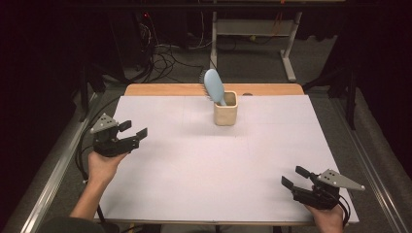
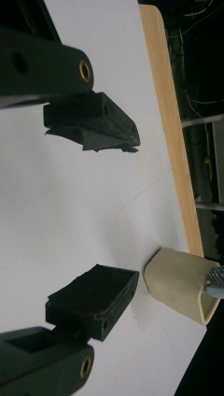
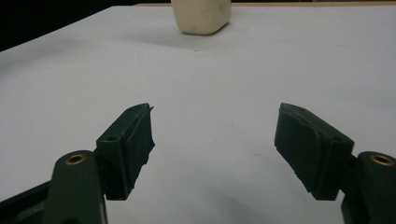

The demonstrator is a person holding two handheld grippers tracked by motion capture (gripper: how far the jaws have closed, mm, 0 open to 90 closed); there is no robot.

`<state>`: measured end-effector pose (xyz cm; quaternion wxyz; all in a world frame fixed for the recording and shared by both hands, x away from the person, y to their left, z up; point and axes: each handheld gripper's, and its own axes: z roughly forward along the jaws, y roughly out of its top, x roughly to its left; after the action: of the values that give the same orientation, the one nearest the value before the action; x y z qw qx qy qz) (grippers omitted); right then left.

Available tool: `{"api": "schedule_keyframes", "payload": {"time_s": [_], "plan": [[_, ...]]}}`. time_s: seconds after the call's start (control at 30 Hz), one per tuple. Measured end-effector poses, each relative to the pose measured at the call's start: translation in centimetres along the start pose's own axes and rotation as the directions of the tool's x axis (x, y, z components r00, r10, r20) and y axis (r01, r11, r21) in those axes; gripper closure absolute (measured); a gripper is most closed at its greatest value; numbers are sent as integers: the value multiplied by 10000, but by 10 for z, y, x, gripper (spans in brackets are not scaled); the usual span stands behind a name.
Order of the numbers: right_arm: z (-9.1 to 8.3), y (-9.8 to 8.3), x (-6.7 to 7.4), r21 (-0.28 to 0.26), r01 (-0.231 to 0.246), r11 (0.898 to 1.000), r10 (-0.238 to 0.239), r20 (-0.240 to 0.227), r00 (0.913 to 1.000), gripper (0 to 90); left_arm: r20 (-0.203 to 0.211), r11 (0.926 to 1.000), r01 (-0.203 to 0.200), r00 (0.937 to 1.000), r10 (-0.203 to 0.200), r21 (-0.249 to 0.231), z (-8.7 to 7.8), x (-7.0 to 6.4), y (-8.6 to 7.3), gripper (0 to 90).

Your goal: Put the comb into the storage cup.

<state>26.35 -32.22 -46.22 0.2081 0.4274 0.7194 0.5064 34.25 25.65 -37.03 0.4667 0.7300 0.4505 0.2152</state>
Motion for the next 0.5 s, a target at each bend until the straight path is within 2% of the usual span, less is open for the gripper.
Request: {"api": "schedule_keyframes", "payload": {"time_s": [0.5], "plan": [[0, 0, 0, -6, 2, 10000, -2, -1, 10000, 287, 83, 10000, -15, 10000, 16, -34, -7, -3, -7, 310]]}}
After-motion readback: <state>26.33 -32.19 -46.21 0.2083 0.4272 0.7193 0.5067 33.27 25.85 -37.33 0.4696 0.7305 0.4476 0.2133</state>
